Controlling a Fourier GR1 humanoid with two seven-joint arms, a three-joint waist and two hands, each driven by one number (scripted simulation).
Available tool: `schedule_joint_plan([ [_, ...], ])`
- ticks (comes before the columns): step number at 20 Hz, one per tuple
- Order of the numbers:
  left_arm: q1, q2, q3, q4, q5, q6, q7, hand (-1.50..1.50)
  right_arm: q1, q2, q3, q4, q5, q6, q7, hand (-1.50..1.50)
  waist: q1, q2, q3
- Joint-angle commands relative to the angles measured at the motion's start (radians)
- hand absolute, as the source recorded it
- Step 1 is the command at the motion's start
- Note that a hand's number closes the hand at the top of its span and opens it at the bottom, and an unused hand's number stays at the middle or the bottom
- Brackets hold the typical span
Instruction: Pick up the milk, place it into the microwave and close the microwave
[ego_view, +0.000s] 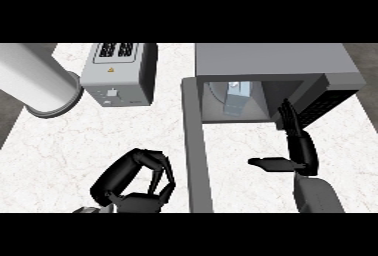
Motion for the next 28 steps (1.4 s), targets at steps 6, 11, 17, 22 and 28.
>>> schedule_joint_plan([
  [6, -0.088, -0.01, -0.212, 0.248, -0.032, 0.105, -0.088, 1.5, 0.31, -0.008, 0.066, -0.495, -0.051, 0.05, 0.18, -1.5, -0.002, 0.001, 0.0],
  [11, -0.131, -0.01, -0.41, 0.337, 0.014, 0.224, -0.097, 1.5, 0.427, -0.054, 0.042, -0.638, -0.1, 0.104, 0.186, -1.5, -0.005, 0.003, 0.0],
  [17, -0.303, -0.01, -0.651, 0.509, 0.112, 0.533, -0.104, 1.5, 0.462, -0.093, -0.017, -0.733, -0.201, 0.167, 0.218, -1.5, -0.015, 0.007, 0.0],
  [22, -0.436, -0.01, -0.743, 0.539, 0.312, 0.737, -0.056, 1.5, 0.484, -0.135, -0.032, -0.793, -0.31, 0.262, 0.275, -1.5, -0.052, 0.012, -0.001],
  [28, -0.517, -0.009, -0.767, 0.538, 0.468, 0.905, -0.133, 1.5, 0.44, -0.146, 0.001, -0.895, -0.351, 0.271, 0.362, -1.5, -0.089, 0.018, -0.003],
])
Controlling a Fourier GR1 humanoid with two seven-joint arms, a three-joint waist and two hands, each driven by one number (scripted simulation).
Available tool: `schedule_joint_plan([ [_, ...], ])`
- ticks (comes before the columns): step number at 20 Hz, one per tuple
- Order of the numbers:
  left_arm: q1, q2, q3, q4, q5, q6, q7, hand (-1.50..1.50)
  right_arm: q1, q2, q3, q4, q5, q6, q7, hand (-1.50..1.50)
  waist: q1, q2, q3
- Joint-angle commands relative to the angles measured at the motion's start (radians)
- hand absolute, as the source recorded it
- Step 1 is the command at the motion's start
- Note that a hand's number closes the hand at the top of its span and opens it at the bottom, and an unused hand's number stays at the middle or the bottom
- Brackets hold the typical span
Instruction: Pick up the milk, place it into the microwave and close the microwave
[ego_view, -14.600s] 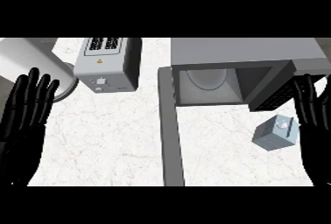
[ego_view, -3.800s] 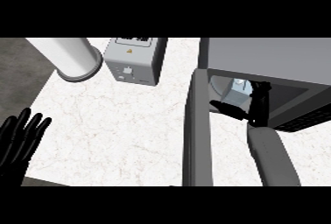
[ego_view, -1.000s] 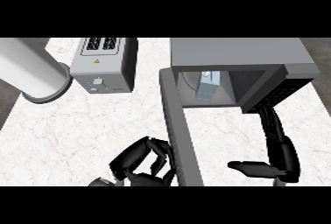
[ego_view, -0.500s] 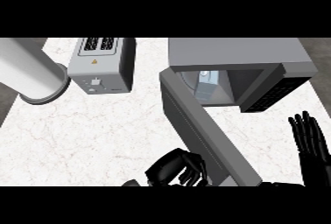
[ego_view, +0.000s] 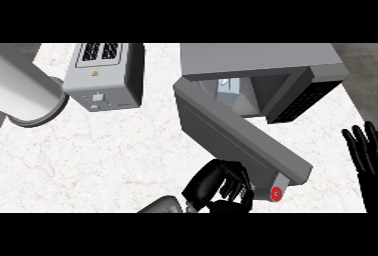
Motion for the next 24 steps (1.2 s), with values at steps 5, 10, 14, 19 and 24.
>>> schedule_joint_plan([
  [5, -0.136, -0.012, -0.034, 0.034, 0.177, 0.185, -0.102, 1.5, -0.033, -0.07, 0.022, -0.074, -0.104, 0.118, 0.055, -1.5, -0.054, 0.009, -0.002],
  [10, -0.243, -0.012, 0.01, 0.083, 0.273, 0.22, -0.105, 1.5, -0.047, -0.095, 0.043, -0.119, -0.133, 0.148, 0.09, -1.5, -0.103, 0.021, -0.003],
  [14, -0.304, -0.012, 0.042, 0.14, 0.346, 0.246, -0.11, 1.5, -0.058, -0.118, 0.033, -0.128, -0.173, 0.172, 0.104, -1.5, -0.128, 0.029, -0.002],
  [19, -0.386, -0.012, 0.096, 0.213, 0.423, 0.259, -0.099, 1.5, -0.074, -0.122, 0.048, -0.156, -0.23, 0.175, 0.145, -1.5, -0.164, 0.044, -0.002],
  [24, -0.414, -0.012, 0.189, 0.221, 0.519, 0.275, -0.183, 1.5, -0.08, -0.138, 0.037, -0.166, -0.277, 0.184, 0.164, -1.5, -0.189, 0.056, -0.005],
])
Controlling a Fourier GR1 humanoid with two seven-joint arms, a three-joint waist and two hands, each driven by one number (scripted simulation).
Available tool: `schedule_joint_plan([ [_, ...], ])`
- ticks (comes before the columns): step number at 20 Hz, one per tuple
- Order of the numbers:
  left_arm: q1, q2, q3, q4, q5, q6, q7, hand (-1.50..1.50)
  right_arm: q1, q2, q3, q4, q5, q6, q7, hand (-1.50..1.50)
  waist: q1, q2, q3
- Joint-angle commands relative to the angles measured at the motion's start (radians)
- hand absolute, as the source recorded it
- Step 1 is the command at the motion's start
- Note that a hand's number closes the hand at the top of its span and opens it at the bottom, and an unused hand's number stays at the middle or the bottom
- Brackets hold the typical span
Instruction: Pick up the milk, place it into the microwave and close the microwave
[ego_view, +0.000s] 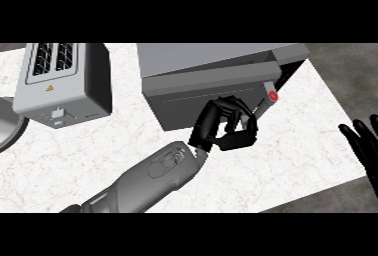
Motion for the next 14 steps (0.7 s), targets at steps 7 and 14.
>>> schedule_joint_plan([
  [7, -0.081, 0.0, 0.112, 0.096, 0.142, -0.001, -0.121, 1.5, -0.017, -0.03, -0.006, -0.033, -0.082, 0.005, 0.055, -1.5, -0.047, 0.02, 0.0],
  [14, -0.104, 0.0, 0.108, 0.123, 0.192, -0.024, -0.177, 1.5, -0.055, -0.064, -0.037, -0.039, -0.118, -0.002, 0.079, -1.5, -0.045, 0.022, 0.003],
])
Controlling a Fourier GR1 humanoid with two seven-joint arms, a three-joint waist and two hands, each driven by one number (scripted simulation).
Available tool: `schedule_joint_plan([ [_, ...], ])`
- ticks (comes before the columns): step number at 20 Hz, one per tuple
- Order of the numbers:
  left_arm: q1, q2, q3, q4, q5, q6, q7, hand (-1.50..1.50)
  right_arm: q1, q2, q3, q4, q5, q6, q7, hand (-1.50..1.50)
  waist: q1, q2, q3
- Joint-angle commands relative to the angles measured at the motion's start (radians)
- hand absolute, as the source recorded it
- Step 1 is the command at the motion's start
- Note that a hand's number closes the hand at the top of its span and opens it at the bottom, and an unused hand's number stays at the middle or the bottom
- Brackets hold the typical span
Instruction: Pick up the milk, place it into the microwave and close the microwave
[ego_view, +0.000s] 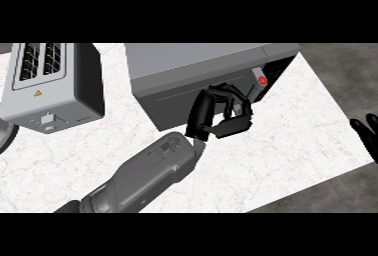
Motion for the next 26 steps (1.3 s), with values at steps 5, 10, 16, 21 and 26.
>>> schedule_joint_plan([
  [5, -0.061, 0.001, 0.044, 0.088, 0.061, -0.027, -0.065, 1.5, -0.032, -0.033, -0.025, -0.01, -0.054, -0.001, 0.028, -1.5, -0.014, 0.016, 0.001],
  [10, -0.07, 0.001, 0.038, 0.102, 0.088, -0.027, -0.094, 1.5, -0.049, -0.053, -0.038, -0.018, -0.079, -0.008, 0.049, -1.5, -0.022, 0.017, 0.001],
  [16, -0.066, 0.001, 0.034, 0.118, 0.11, -0.034, -0.143, 1.5, -0.069, -0.07, -0.052, -0.014, -0.113, -0.016, 0.067, -1.5, -0.015, 0.023, 0.001],
  [21, -0.074, 0.001, 0.024, 0.134, 0.128, -0.038, -0.162, 1.5, -0.065, -0.086, -0.064, -0.022, -0.136, -0.009, 0.078, -1.5, -0.032, 0.02, 0.003],
  [26, -0.084, 0.001, 0.027, 0.137, 0.149, -0.026, -0.184, 1.5, -0.074, -0.103, -0.083, -0.018, -0.165, -0.022, 0.096, -1.5, -0.036, 0.019, 0.003],
])
